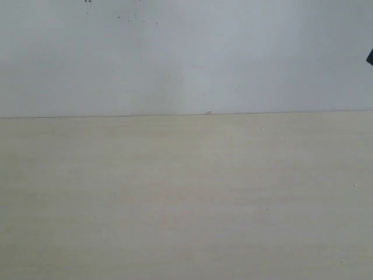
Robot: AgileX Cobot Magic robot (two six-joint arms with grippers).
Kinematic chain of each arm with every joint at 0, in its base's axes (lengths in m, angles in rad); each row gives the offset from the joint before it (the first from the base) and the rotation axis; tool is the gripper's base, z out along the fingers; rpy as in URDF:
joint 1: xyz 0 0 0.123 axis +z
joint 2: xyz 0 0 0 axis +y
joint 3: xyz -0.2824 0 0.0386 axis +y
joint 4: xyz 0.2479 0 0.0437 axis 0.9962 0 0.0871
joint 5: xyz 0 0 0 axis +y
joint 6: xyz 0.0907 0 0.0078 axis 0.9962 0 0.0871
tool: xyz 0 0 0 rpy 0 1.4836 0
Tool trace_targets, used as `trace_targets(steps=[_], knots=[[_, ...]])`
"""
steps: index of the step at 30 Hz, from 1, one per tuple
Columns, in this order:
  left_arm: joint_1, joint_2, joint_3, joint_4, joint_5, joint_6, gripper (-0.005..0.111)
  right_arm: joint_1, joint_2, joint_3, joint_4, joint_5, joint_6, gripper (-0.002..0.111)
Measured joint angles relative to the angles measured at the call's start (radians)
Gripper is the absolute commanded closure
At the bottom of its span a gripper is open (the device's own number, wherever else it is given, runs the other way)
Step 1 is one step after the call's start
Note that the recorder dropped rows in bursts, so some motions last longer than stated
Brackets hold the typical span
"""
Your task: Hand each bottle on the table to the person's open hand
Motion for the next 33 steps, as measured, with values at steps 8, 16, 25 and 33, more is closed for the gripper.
trace_targets(steps=[8, 16, 25, 33], knots=[[0.000, 0.000, 0.000, 0.000, 0.000, 0.000, 0.103, 0.000, 0.000, 0.000, 0.004, -0.009, -0.058, 0.106], [0.000, 0.000, 0.000, 0.000, 0.000, 0.000, 0.103, -0.178, -0.126, 0.022, 0.131, 0.104, -0.183, 0.106], [0.000, 0.000, 0.000, 0.000, 0.000, 0.000, 0.103, -0.575, -0.385, 0.244, 0.165, 0.320, -0.225, 0.106], [0.000, 0.000, 0.000, 0.000, 0.000, 0.000, 0.103, -0.707, -0.539, 0.342, 0.171, 0.409, -0.247, 0.106]])
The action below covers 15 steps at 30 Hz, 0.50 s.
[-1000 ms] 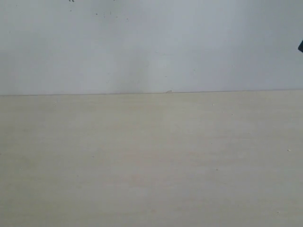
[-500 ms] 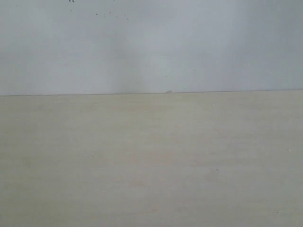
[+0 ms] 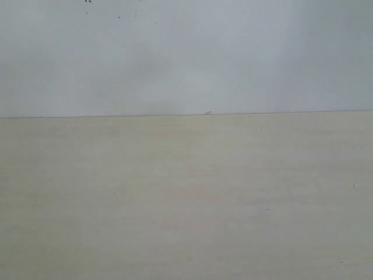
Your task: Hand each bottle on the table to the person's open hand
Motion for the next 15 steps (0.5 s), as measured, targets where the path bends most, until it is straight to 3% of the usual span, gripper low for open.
trace_targets(steps=[8, 15], knots=[[0.000, 0.000, 0.000, 0.000, 0.000, 0.000, 0.103, 0.000, 0.000, 0.002, -0.033, 0.041, -0.003, 0.106], [0.000, 0.000, 0.000, 0.000, 0.000, 0.000, 0.103, -0.002, -0.061, 0.036, -0.398, 0.052, 0.331, 0.106]])
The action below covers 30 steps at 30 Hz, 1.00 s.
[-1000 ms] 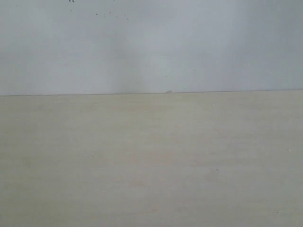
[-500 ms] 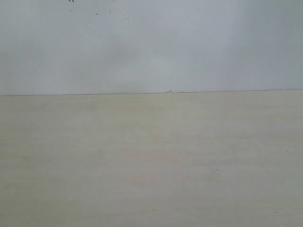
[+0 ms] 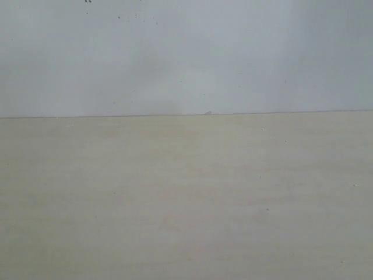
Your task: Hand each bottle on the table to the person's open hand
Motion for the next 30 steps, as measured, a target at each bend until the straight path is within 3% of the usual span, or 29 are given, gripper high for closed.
trace_targets(steps=[3, 8, 11, 19, 30], knots=[[0.000, 0.000, 0.000, 0.000, 0.000, 0.000, 0.103, -0.034, -0.034, 0.038, -0.222, 0.016, 0.209, 0.106], [0.000, 0.000, 0.000, 0.000, 0.000, 0.000, 0.103, -0.156, -0.094, 0.063, -0.700, 0.107, 0.729, 0.106], [0.000, 0.000, 0.000, 0.000, 0.000, 0.000, 0.103, -0.186, -0.120, 0.065, -0.886, 0.183, 0.909, 0.106], [0.000, 0.000, 0.000, 0.000, 0.000, 0.000, 0.103, -0.195, -0.155, 0.134, -0.971, 0.290, 0.958, 0.106], [0.000, 0.000, 0.000, 0.000, 0.000, 0.000, 0.103, -0.195, -0.155, 0.134, -0.973, 0.297, 0.958, 0.106]])
